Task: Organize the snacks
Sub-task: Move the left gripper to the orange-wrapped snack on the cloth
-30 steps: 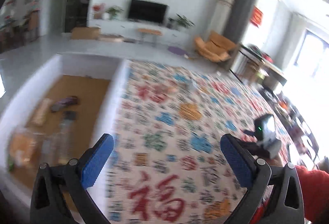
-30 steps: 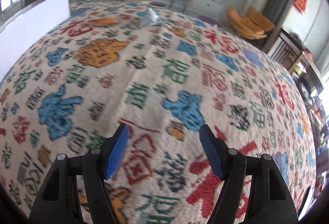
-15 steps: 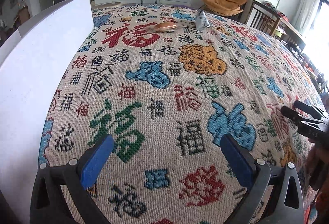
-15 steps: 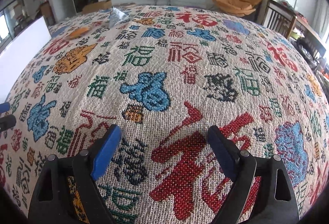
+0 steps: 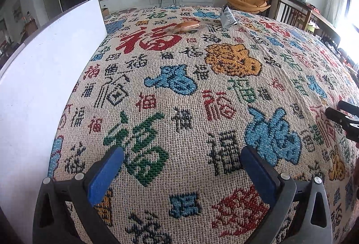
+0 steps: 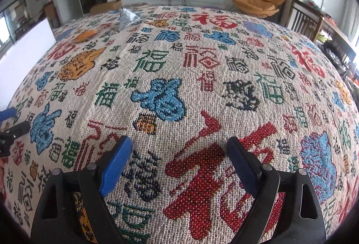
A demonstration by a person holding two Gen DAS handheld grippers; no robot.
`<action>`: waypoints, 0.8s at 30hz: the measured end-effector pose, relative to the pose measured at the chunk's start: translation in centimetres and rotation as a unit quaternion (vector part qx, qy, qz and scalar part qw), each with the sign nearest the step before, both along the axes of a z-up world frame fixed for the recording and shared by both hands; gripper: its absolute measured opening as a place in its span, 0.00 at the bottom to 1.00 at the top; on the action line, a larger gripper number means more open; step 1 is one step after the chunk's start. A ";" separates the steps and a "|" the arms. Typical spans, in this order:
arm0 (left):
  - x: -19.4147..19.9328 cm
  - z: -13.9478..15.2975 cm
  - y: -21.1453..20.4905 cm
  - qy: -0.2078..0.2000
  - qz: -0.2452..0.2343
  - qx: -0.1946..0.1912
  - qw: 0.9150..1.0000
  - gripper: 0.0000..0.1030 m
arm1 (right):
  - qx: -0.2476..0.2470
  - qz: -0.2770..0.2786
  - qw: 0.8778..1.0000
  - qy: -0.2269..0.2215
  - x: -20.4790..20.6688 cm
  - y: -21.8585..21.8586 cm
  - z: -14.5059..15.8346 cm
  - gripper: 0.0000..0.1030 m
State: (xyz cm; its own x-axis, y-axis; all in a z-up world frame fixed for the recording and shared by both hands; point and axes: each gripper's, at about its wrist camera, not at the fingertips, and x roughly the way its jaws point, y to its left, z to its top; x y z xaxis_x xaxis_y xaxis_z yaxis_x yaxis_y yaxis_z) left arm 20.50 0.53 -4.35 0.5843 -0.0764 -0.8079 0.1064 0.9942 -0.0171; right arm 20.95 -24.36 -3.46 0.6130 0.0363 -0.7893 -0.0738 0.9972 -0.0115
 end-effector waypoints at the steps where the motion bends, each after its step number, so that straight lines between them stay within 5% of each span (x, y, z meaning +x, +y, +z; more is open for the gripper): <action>1: 0.0 0.0 0.0 0.000 0.000 0.000 1.000 1.00 | 0.000 0.000 1.000 0.000 0.0 0.0 0.0 0.86; 17: 0.1 0.1 0.0 0.004 -0.008 0.002 1.000 1.00 | 0.000 0.000 1.000 0.000 0.0 0.0 0.0 0.86; 21: 4.1 1.0 -0.3 0.078 -0.099 0.011 0.992 1.00 | 0.000 0.000 1.000 0.000 0.0 0.0 0.0 0.86; 24: 8.0 4.1 0.7 0.057 -0.099 0.009 0.993 1.00 | 0.000 0.000 1.000 0.000 0.0 0.0 0.0 0.86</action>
State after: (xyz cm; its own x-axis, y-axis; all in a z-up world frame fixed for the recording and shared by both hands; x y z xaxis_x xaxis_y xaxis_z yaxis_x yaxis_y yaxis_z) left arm 28.47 1.20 -0.28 0.4640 -0.1648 -0.8704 0.2980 0.9543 -0.0218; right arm 20.95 -24.36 -3.51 0.6129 0.0366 -0.7893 -0.0740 0.9972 -0.0112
